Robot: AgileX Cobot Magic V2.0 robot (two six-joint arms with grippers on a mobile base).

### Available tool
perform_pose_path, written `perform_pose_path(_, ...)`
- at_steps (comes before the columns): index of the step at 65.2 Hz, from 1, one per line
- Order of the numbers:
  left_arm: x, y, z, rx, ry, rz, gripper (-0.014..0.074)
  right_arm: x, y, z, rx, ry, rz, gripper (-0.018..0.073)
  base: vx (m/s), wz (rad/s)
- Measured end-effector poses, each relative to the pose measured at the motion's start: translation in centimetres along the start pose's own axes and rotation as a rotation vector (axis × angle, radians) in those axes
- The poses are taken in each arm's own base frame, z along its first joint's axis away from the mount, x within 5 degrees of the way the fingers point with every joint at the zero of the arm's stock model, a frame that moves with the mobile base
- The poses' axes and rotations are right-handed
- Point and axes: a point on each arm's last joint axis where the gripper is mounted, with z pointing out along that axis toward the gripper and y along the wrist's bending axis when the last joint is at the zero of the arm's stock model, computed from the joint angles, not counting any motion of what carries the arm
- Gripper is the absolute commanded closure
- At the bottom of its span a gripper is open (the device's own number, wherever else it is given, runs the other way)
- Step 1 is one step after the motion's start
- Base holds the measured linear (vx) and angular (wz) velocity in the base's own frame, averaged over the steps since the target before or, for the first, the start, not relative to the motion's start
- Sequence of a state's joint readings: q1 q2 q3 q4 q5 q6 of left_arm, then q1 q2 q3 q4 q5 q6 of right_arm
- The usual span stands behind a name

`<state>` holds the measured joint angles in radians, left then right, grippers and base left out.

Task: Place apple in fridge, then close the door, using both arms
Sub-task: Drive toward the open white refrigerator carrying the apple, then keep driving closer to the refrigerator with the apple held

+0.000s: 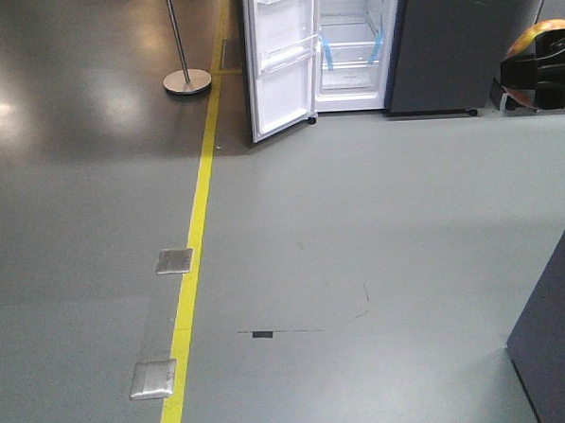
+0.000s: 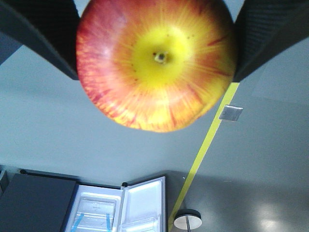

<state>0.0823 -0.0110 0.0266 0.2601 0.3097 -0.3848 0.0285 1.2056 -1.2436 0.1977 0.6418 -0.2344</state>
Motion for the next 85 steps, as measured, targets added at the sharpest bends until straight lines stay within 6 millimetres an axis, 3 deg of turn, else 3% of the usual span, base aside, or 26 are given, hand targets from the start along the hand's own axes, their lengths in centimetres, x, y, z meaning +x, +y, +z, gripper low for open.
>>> perform_pose_path(85, 0.0, 0.0, 0.0, 0.0, 0.0, 0.0, 0.0604, 0.0, 0.0, 0.0, 0.0, 0.0, 0.0, 0.0391, 0.16, -0.02)
